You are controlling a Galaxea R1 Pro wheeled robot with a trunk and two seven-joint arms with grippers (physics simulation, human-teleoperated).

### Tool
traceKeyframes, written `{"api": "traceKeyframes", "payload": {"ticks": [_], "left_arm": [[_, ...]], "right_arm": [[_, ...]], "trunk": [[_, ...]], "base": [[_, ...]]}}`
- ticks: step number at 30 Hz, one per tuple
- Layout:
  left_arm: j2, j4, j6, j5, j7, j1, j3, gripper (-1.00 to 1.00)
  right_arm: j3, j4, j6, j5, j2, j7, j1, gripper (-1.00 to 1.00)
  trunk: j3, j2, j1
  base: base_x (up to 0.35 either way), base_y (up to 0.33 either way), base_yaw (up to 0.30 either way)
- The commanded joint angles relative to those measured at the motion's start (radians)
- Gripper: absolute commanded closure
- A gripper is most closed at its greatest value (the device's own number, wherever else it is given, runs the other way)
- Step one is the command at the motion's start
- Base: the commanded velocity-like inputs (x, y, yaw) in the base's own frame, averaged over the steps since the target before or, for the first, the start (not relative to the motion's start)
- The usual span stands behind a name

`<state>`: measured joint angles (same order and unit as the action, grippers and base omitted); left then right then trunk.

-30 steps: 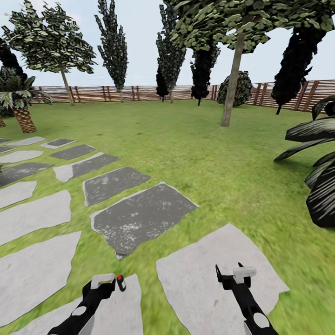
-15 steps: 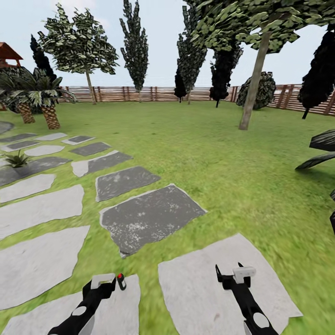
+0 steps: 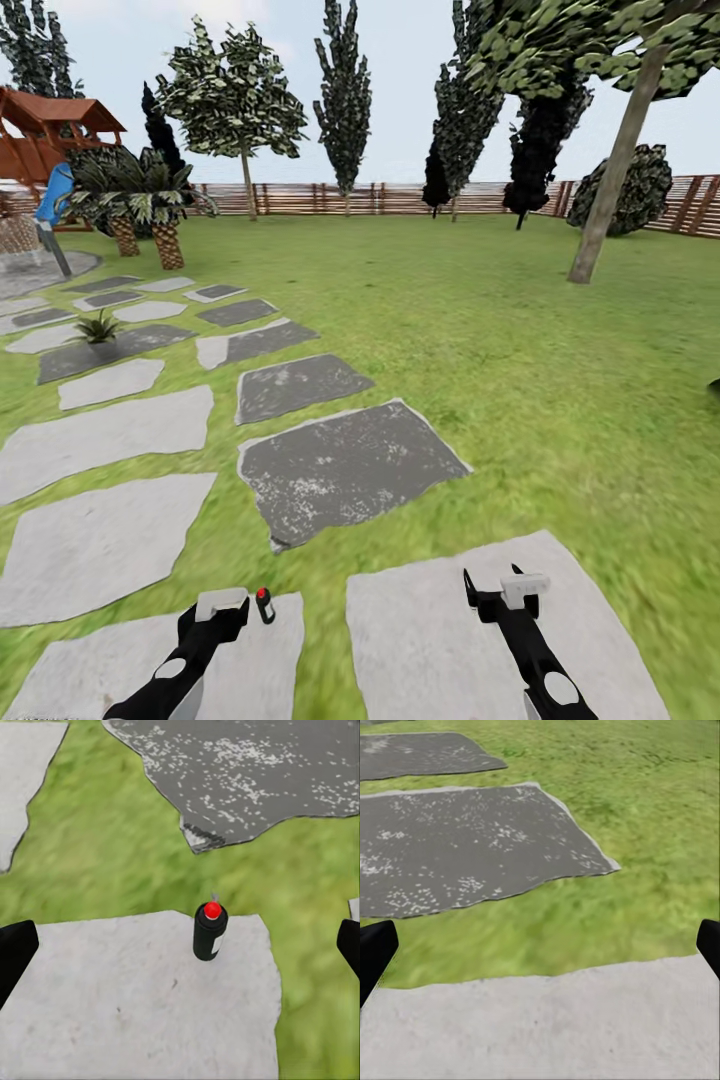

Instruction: Pick up the pesticide atomizer in the garden and spray insectifuge to fully cover both potted plants in the garden.

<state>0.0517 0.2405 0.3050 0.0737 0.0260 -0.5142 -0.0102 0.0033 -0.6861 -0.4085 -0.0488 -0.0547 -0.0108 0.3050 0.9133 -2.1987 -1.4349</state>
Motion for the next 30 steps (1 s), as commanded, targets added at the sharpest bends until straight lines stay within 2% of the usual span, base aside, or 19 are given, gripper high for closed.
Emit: {"api": "traceKeyframes", "payload": {"ticks": [1,7,12,22,30], "left_arm": [[-0.001,-0.001,0.003,0.008,-0.001,-0.001,0.001,-1.00],[0.000,-0.001,0.006,0.008,-0.001,-0.001,0.001,-1.00],[-0.001,0.000,0.013,0.008,-0.002,0.001,0.002,-1.00],[-0.002,0.000,0.015,0.006,-0.013,0.001,0.003,-1.00],[-0.004,-0.004,0.016,0.004,-0.016,0.001,0.004,-1.00]], "right_arm": [[0.000,0.001,-0.003,-0.005,0.000,0.000,0.000,-1.00],[0.001,0.001,-0.003,-0.005,0.000,0.000,0.000,-1.00],[0.001,0.001,-0.003,-0.005,0.001,0.000,0.000,-1.00],[0.001,0.000,-0.003,-0.005,0.002,0.000,0.000,-1.00],[0.000,0.000,-0.003,-0.005,0.003,0.002,0.000,-1.00]], "trunk": [[0.001,0.000,0.000],[0.001,0.000,0.000],[0.001,0.000,0.000],[0.001,0.000,0.000],[0.035,-0.056,-0.031]], "base": [[0.237,-0.192,0.276],[0.244,-0.085,0.276],[0.050,-0.008,0.264],[0.002,0.000,0.031],[0.000,0.000,0.000]]}}
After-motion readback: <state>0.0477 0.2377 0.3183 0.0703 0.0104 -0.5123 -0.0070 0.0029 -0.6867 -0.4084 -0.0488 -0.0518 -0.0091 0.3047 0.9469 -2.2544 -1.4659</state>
